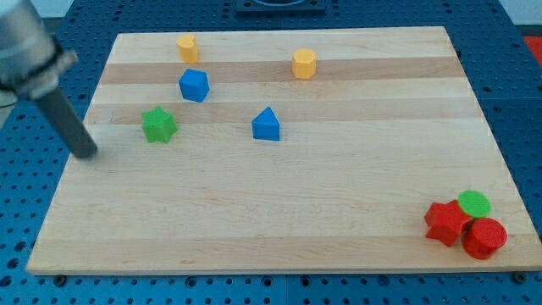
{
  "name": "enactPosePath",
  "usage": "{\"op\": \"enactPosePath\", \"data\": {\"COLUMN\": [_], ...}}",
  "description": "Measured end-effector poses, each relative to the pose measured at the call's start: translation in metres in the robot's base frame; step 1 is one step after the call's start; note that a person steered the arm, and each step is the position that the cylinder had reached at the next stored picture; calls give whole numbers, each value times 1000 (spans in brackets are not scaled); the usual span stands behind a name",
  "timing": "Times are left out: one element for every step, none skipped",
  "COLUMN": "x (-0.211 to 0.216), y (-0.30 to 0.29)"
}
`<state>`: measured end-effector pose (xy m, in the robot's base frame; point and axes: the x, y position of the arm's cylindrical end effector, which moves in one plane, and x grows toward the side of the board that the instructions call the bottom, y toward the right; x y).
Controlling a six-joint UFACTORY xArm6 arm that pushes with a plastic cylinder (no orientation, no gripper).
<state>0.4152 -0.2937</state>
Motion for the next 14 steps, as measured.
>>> {"op": "enactPosePath", "data": {"x": [-59,-17,17,9,-2,-15,-10,4,25,41,37,37,72,86], "y": [24,67,100,131,73,111,193,253,301,310,269,245,245,290]}}
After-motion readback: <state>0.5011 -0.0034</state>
